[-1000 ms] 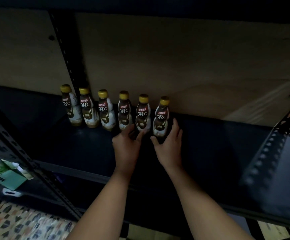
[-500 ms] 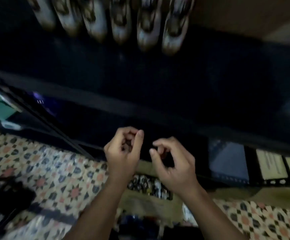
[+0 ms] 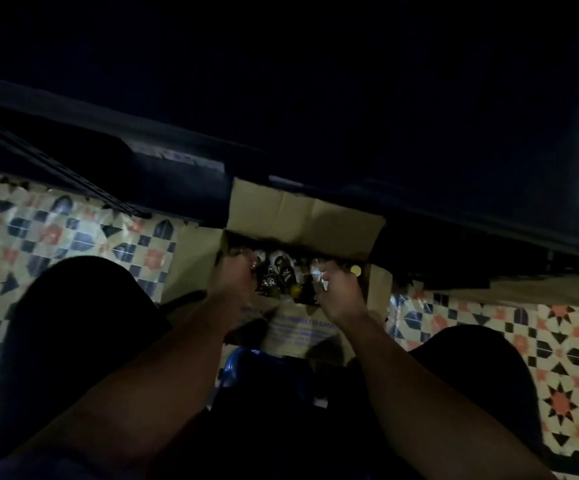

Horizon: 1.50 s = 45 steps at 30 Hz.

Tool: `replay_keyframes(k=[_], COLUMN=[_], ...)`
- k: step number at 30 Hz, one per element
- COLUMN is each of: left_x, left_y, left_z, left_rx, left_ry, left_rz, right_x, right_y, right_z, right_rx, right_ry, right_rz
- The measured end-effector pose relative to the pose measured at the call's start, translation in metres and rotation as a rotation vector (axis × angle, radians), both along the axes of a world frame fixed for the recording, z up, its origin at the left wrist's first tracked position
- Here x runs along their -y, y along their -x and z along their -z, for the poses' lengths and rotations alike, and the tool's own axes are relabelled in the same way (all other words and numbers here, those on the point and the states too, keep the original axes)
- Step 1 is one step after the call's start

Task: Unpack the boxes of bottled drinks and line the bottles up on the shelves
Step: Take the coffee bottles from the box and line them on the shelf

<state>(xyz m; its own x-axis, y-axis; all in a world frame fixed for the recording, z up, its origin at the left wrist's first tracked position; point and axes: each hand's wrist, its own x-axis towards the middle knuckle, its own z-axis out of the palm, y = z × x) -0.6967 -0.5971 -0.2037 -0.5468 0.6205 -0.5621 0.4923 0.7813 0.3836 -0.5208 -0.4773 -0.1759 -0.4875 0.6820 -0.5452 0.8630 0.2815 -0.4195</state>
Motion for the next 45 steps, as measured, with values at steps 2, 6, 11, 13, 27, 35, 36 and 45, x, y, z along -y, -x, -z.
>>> replay_keyframes(k=[2, 6, 11, 13, 27, 35, 36, 45], left_x=[-0.003, -0.02, -0.034, -0.034, -0.031, -0.026, -0.025, -0.027], left_y=[-0.002, -0.006, -0.021, -0.028, -0.033, -0.028, -0.029, -0.026], left_z=[0.03, 0.071, 0.102, 0.111, 0.135, 0.118, 0.117, 0.106], left_rx=[-0.031, 0.002, -0.036, -0.063, -0.027, 0.216, 0.225, 0.277], left_ry=[-0.003, -0.035, -0.075, -0.104, -0.252, -0.409, -0.412, -0.506], left_rz=[0.124, 0.261, 0.436, 0.502, 0.476, -0.002, -0.002, -0.186], right_x=[-0.001, -0.006, -0.002, -0.001, -0.003, -0.002, -0.003, 0.003], right_y=[-0.004, -0.01, -0.017, -0.019, -0.013, -0.013, -0.014, -0.007], right_z=[0.035, 0.084, 0.119, 0.126, 0.147, 0.134, 0.132, 0.125], right_rx=[0.069, 0.189, 0.22, 0.259, 0.404, 0.352, 0.34, 0.159], right_ry=[0.012, 0.047, 0.019, 0.005, -0.084, -0.062, -0.054, -0.086], right_rz=[0.022, 0.068, 0.185, 0.218, 0.194, 0.249, 0.242, 0.312])
